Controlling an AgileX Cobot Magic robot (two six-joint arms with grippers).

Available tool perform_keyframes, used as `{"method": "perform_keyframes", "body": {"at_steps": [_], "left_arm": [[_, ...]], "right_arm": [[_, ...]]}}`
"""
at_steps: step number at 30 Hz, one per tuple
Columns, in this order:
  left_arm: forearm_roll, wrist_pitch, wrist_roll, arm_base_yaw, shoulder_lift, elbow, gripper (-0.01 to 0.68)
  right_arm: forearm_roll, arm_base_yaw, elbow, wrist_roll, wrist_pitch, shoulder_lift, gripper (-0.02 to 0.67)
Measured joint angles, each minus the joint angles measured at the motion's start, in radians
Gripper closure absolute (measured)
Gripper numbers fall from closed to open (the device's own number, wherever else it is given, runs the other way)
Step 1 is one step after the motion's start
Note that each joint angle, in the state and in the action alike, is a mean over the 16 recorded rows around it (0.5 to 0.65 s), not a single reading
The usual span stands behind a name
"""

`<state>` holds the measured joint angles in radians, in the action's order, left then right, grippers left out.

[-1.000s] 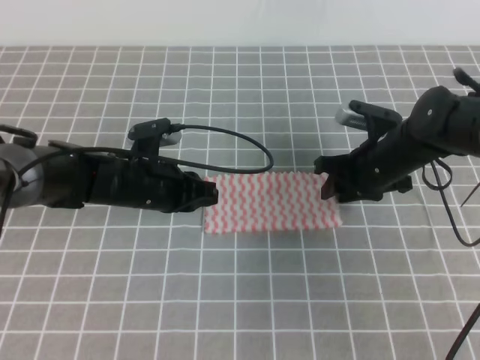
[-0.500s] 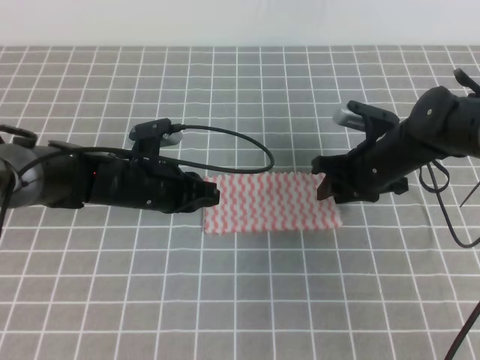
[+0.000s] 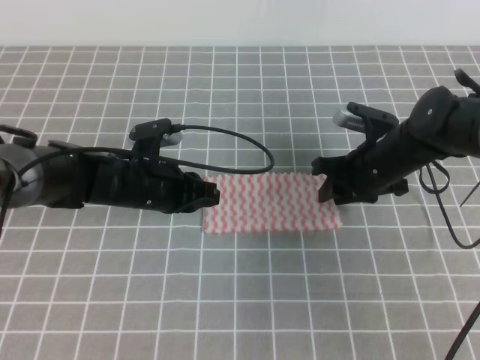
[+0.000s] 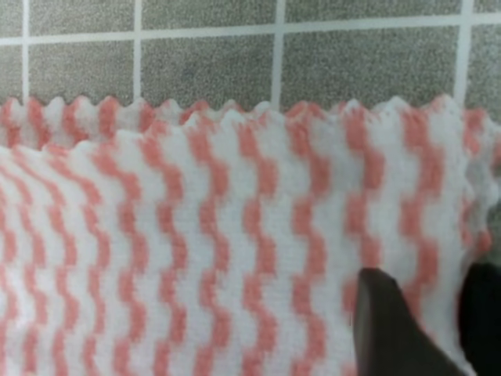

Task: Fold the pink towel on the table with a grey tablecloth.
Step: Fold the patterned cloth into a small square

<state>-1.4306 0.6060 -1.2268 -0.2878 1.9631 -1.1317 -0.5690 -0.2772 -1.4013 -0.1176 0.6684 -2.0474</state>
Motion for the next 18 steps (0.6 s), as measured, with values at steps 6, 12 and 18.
{"method": "perform_keyframes", "body": {"at_steps": [6,12,18], "left_arm": [[0.000,0.003,-0.001,0.000,0.000,0.000,0.675],[0.009,0.006,-0.002,0.000,0.000,0.000,0.675],[0.023,0.007,-0.002,0.000,0.000,0.000,0.675]], "right_arm": [[0.001,0.002,-0.004,0.000,0.007,-0.007,0.555],[0.004,0.003,-0.010,0.001,0.016,-0.012,0.626],[0.002,0.003,-0.039,0.001,0.042,-0.017,0.662]]}}
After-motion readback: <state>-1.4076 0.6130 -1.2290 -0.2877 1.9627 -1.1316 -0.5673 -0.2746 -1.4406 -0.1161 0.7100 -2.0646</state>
